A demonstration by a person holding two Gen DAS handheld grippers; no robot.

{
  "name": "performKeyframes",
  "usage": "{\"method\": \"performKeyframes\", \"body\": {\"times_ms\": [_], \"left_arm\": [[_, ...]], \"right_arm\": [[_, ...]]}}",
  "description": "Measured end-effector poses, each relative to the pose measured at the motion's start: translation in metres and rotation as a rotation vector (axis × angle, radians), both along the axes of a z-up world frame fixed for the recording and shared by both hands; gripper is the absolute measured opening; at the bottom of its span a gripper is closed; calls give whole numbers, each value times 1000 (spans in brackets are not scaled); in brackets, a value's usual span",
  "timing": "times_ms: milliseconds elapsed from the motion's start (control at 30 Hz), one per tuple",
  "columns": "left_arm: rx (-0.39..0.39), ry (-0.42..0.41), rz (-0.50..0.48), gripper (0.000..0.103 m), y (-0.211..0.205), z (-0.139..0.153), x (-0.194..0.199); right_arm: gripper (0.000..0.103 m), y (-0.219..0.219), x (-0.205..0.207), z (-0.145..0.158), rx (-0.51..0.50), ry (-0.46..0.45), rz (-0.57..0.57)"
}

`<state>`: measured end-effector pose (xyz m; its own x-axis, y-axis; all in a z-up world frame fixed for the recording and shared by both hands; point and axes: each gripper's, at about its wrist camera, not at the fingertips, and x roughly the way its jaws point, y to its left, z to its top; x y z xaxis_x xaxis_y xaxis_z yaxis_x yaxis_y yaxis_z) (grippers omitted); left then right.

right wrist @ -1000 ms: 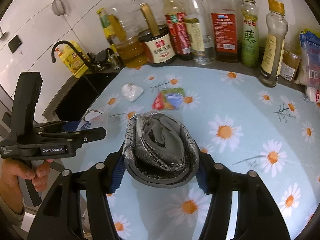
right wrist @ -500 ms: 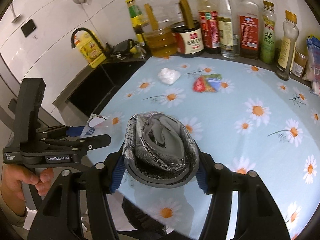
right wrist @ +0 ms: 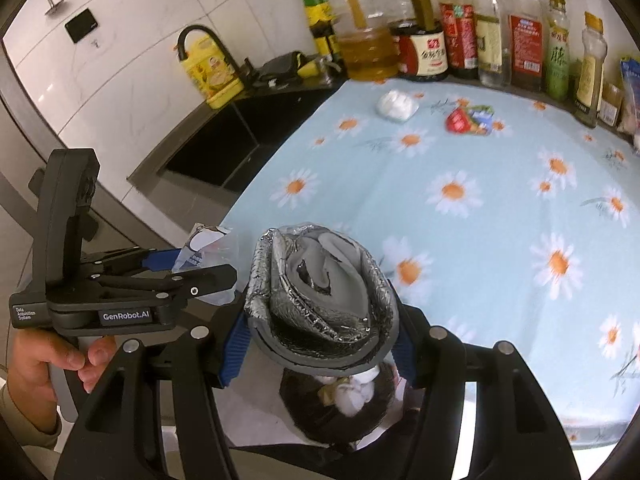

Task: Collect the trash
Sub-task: 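Carry both cups down over the black bin and open both tools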

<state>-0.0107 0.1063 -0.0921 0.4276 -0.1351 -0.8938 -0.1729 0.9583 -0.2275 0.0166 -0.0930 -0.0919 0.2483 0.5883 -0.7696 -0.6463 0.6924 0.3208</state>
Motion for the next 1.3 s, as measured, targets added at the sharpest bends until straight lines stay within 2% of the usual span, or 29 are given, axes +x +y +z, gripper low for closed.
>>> {"method": "performKeyframes", "body": {"times_ms": [433,867,1300], "left_arm": [[-50,106,-40,68,6,-51,-51],[-72,224,-92,68,-5,-101,-71],[-82,285,-105,69,-15,-116,-66]], "right_arm": [[59,4,-46,-44,-69,91,-47],[60,-5,-59,-81,-112,177,-101],[61,-5,-56,-95,-99,227,-97]]}}
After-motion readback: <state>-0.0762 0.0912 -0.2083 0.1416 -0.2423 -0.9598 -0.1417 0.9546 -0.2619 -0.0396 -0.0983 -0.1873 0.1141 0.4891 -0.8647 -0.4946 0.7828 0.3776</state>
